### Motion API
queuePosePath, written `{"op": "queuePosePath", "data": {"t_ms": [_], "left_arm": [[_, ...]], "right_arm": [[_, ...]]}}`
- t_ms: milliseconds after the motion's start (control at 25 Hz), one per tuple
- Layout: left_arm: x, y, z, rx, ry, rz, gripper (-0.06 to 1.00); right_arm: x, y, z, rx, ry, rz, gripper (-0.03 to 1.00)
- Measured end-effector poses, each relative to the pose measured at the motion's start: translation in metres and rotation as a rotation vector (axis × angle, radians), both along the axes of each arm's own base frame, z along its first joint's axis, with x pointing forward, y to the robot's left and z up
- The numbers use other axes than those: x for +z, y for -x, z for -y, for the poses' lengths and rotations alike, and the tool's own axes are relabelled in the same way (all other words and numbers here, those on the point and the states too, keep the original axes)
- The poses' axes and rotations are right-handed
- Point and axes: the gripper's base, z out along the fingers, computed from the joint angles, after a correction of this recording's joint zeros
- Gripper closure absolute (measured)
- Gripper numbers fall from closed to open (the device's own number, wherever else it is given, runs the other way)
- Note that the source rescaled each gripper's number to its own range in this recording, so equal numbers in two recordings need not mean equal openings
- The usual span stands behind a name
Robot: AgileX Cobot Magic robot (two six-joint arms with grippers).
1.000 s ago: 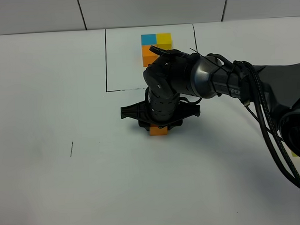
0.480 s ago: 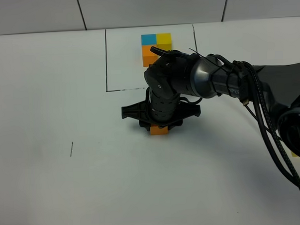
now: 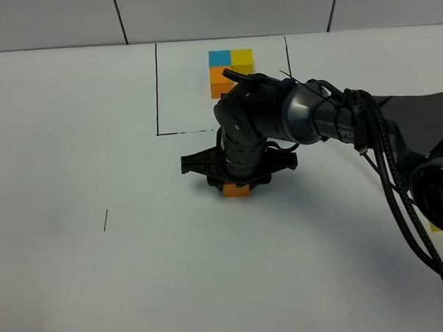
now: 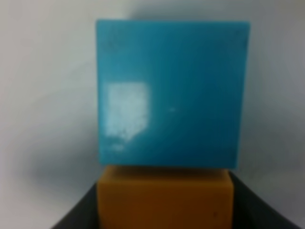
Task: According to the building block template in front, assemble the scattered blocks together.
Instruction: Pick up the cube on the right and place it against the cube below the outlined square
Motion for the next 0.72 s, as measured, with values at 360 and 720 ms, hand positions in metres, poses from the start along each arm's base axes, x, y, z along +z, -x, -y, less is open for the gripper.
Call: {"op": "queuePosePath", "data": {"t_ms": [360, 720], "left_arm": [[0.0, 0.0, 0.0, 0.0, 0.0, 0.0, 0.48], [0.0, 0.0, 0.0, 0.0, -0.001, 0.0, 0.48]], "right_arm": [[-0.0012, -0.0021, 0.0019, -0.003, 0.001, 0.003, 0.96], [-0.0012, -0.0022, 0.0018, 0.011, 0.004, 0.005, 0.96]]}}
